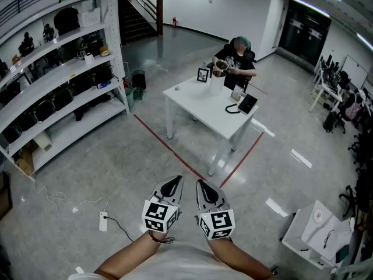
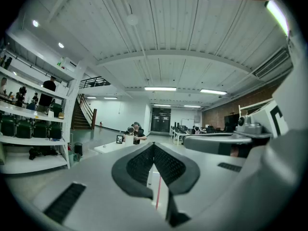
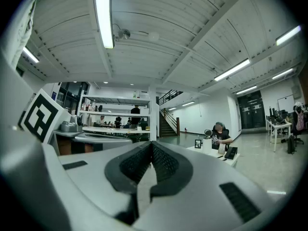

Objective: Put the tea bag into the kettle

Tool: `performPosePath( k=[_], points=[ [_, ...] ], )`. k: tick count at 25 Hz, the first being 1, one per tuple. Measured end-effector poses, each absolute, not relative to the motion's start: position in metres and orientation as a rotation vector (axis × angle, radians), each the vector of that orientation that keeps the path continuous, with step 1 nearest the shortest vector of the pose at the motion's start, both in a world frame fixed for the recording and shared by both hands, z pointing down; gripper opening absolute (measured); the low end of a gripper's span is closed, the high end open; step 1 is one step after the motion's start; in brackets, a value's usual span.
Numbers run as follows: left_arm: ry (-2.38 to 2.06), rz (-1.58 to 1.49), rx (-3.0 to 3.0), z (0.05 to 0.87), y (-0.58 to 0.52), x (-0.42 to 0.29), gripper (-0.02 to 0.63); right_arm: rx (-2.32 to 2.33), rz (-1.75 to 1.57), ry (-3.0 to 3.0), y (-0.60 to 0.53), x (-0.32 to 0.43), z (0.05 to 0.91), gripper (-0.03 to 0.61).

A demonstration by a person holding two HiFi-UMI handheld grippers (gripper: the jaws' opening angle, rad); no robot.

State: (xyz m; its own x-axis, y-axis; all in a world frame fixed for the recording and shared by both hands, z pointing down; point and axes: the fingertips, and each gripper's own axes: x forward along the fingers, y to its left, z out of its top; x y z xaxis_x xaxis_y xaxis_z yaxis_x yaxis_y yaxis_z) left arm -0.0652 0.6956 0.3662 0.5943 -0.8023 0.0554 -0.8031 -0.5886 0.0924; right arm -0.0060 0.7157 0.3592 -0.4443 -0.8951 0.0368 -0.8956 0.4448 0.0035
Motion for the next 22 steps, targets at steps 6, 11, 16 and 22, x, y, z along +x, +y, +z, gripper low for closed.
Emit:
performPosePath(
  k=[6,11,16,22],
  points=[
    [-1.371,0.011,2.700,0.370,0.678,-0.090,0.009,1.598,-0.002,-2.623,0.698,-0.027,0.366,0.011],
    [-1.363,0.023,2.690,0.379,0.643,-0.126,0.008,1.591,-0.016,-2.634,0.669,-0.059,0.369,0.011],
    [-1.311,0.022,2.694,0.376,0.595,-0.169,0.008,1.548,0.038,-2.642,0.625,-0.108,0.376,0.011],
    [-1.303,0.042,2.708,0.373,0.554,-0.224,0.009,1.540,0.088,-2.634,0.582,-0.164,0.381,0.012]
  ],
)
